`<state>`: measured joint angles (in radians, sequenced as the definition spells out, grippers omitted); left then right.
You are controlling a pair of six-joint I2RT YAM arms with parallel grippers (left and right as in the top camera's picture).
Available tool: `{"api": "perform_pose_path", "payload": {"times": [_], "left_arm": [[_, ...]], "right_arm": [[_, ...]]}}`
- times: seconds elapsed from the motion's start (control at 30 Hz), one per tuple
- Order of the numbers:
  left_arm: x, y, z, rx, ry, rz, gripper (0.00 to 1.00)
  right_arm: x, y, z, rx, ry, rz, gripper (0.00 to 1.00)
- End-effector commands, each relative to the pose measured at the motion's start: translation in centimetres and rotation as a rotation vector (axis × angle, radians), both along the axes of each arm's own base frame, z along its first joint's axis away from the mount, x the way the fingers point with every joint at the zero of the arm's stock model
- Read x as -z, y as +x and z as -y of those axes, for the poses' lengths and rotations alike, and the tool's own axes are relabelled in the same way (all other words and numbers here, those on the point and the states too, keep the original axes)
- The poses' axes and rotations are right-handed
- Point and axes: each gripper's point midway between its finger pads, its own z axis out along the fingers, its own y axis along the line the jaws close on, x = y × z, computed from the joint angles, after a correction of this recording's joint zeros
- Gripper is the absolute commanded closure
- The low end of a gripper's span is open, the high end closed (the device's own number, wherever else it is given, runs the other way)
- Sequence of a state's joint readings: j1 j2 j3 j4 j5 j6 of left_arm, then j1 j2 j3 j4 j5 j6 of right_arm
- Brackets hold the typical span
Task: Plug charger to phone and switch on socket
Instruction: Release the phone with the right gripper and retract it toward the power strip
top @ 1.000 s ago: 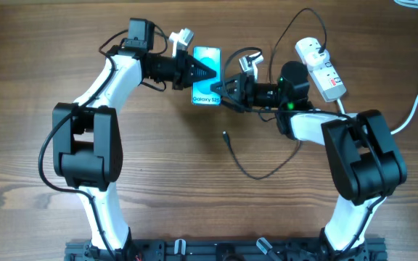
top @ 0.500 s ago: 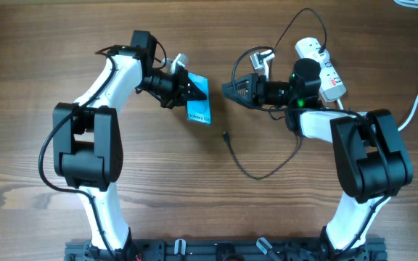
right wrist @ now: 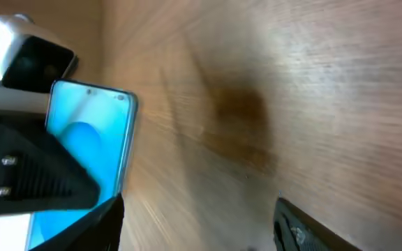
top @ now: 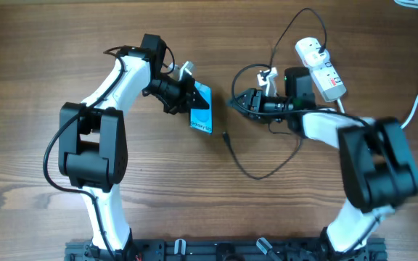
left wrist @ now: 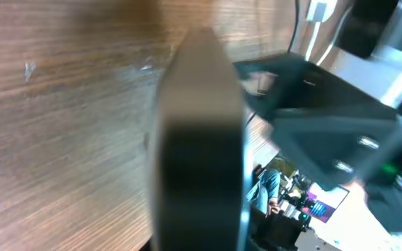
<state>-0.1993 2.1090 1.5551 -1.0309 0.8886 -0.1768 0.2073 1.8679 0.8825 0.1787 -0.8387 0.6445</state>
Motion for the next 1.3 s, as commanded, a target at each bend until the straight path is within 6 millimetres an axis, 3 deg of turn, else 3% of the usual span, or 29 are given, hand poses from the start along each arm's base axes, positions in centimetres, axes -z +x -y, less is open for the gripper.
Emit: {"api": "perform_pose_path", "payload": {"times": [0.0, 0.17, 0.27, 0.37, 0.47, 0.53, 0.73, 1.0, 1.27], "left_arm": [[-1.9, -0.3, 0.2, 0.009, -0.019, 0.017, 0.96], [-2.2, -1.2, 0.3, 0.008, -0.035, -0.037, 0.96], [-2.6, -2.1, 0.3, -0.001, -0.045, -0.103, 0.96], [-2.7, -2.7, 0.2, -0.002, -0.039, -0.134, 0.96], [-2.7, -2.8, 0.2, -0.003, -0.037, -0.141, 0.96], [-2.8, -3.1, 0.1, -0.003, -0.033, -0.161, 0.96], [-2.9, -3.6, 0.0, -0.004, -0.027, -0.188, 0.96], [-2.9, -3.7, 0.0, -0.004, -0.026, -0.190, 0.96], [-2.9, -3.7, 0.0, -0.004, -0.026, -0.192, 0.96]], "right_arm": [[-6.6, 1.2, 2.9, 0.112, -0.192, 0.230, 0.32], [-12.0, -1.6, 8.7, 0.313, -0.454, 0.257, 0.31], [-13.2, -3.6, 11.9, 0.415, -0.586, 0.226, 0.31], [-12.0, -5.7, 15.3, 0.519, -0.733, 0.125, 0.30], [-10.3, -7.4, 18.1, 0.617, -0.854, 0.008, 0.18], [-9.4, -8.0, 19.4, 0.646, -0.901, -0.048, 0.09], [-6.5, -9.3, 23.0, 0.686, -0.971, -0.229, 0.01], [-5.2, -10.0, 24.0, 0.644, -1.016, -0.286, 0.00], [-5.8, -8.1, 23.8, 0.679, -0.980, -0.215, 0.00]]}}
